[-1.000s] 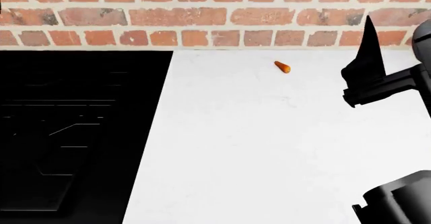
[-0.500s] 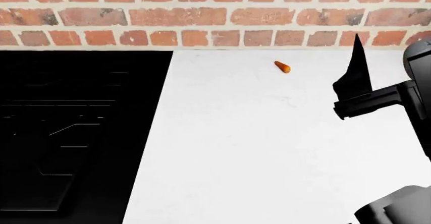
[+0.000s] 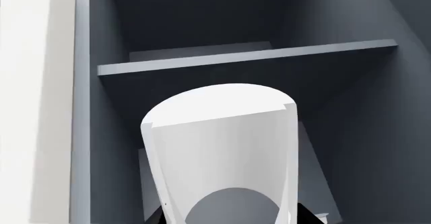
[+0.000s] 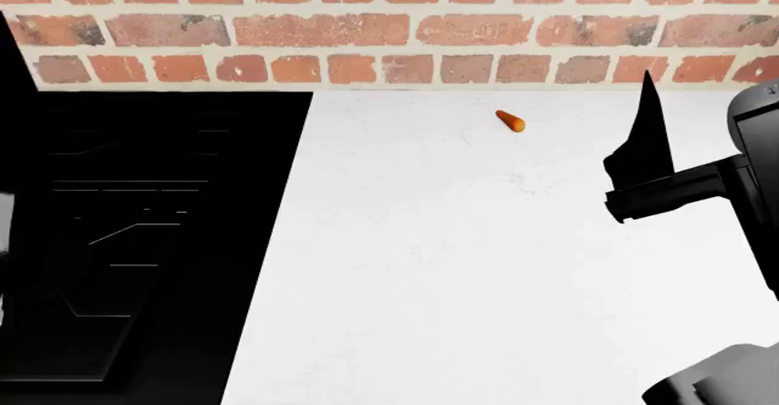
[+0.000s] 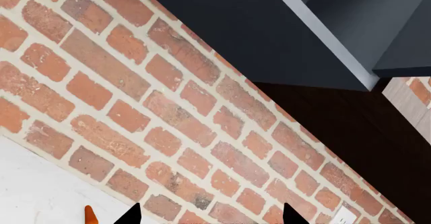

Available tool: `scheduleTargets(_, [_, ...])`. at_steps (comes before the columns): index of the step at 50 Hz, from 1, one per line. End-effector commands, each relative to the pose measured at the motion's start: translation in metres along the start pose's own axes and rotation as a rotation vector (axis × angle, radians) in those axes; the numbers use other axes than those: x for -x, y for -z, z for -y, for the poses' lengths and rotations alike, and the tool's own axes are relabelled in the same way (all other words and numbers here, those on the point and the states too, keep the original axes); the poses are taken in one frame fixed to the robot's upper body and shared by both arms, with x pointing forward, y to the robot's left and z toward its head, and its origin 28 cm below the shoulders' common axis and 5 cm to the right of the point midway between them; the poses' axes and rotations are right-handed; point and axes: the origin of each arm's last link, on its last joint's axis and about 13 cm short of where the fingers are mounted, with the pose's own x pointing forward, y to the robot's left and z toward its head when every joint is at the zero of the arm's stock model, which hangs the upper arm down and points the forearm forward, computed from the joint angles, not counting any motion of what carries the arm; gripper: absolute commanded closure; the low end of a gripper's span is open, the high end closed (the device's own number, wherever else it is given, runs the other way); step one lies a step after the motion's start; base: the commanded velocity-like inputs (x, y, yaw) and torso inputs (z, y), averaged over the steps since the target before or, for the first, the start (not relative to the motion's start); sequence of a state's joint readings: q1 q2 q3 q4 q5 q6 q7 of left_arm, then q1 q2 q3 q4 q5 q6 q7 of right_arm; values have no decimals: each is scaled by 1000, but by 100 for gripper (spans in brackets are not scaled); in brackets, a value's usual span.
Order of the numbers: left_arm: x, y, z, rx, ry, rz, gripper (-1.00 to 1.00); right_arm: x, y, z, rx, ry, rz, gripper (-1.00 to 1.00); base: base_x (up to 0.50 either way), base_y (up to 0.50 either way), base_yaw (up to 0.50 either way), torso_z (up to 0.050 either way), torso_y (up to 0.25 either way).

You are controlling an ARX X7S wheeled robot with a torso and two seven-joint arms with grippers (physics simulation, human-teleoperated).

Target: A wet mug is on the counter and needs to be dried. Pick it up and place it upside down in the open cabinet.

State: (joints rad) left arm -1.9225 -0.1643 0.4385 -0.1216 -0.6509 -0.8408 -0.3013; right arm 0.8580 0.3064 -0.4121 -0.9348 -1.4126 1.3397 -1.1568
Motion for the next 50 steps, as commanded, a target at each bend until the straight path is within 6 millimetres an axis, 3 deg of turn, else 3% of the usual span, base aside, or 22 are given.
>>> scheduleTargets(1, [-31, 2, 3, 15, -35, -40, 100, 1, 2, -1, -1, -1, -8, -100, 0, 0, 0, 0, 0])
scheduleTargets(19, [-73, 2, 3, -27, -105, -74, 100, 9, 8, -2, -14, 0, -24, -100, 0, 0, 0, 0, 1])
scheduleTargets(39, [-74, 1, -3, -66, -177, -124, 100, 18, 13, -1, -26, -4, -35, -100, 0, 0, 0, 1, 1])
scheduleTargets(50, [-71, 12, 0, -89, -144, -223, 100, 25, 15, -1, -26, -2, -45, -100, 0, 0, 0, 0, 1])
